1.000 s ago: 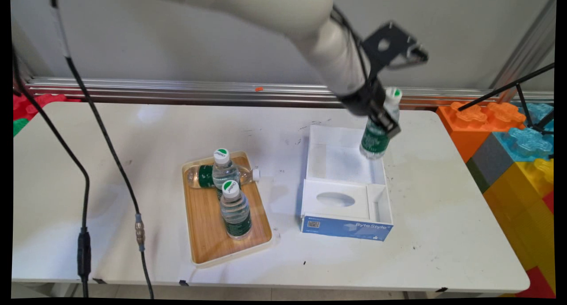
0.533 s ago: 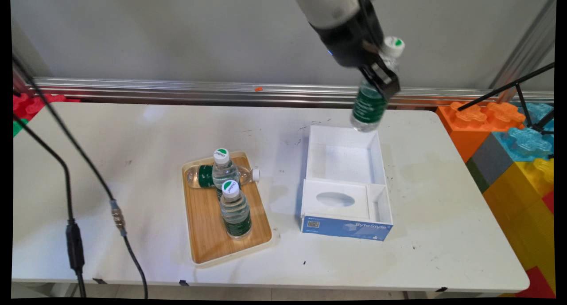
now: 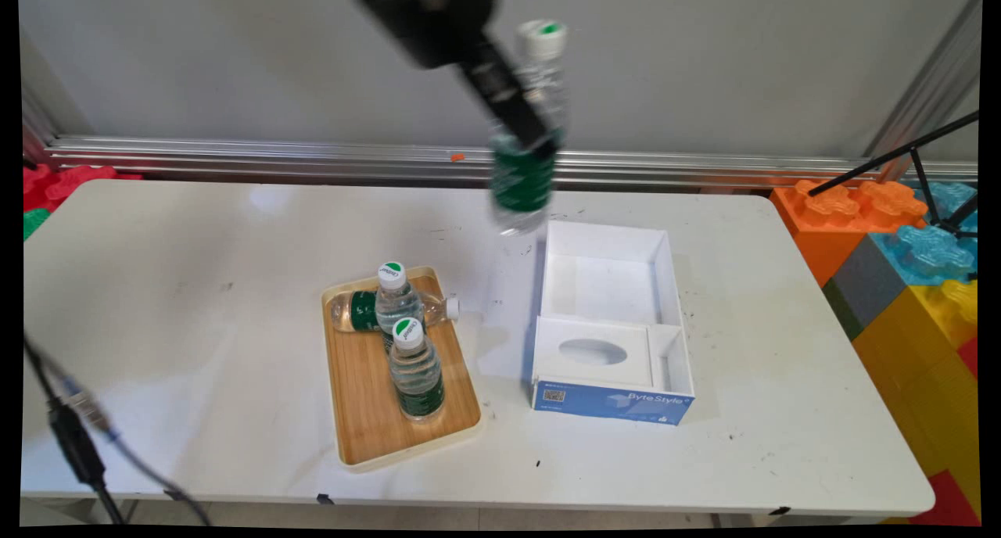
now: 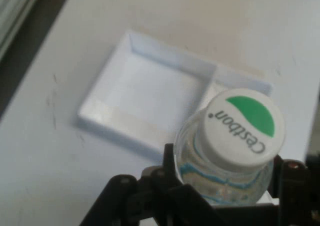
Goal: Place the picked object on the tray
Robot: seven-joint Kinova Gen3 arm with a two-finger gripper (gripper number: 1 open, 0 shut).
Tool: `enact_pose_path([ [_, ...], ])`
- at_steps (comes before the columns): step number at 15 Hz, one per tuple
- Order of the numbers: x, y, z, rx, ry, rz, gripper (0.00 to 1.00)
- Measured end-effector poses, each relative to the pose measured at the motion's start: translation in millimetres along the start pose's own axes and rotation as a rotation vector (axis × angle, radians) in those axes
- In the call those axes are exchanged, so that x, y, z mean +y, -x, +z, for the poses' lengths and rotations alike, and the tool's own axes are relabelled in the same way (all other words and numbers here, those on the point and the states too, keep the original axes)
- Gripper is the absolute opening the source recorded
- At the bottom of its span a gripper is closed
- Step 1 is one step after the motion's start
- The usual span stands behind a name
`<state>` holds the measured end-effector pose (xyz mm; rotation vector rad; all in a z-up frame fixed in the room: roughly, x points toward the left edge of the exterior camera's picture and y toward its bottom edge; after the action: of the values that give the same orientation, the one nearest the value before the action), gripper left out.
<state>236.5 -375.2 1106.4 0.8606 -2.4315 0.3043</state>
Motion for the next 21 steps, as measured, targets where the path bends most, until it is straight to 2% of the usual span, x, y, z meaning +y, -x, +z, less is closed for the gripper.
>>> enact_pose_path([
  [3, -14, 61, -29, -0.065, 0.073, 0.003, 0.0],
  [6, -35, 123, -50, -0.115, 0.134, 0.045, 0.0],
  [11, -56, 187, -54, -0.146, 0.175, 0.115, 0.0],
  [13, -64, 213, -48, -0.144, 0.186, 0.158, 0.0],
  [16, -74, 244, -28, -0.114, 0.205, 0.225, 0.0],
  [21, -86, 278, 22, -0.028, 0.253, 0.317, 0.0],
])
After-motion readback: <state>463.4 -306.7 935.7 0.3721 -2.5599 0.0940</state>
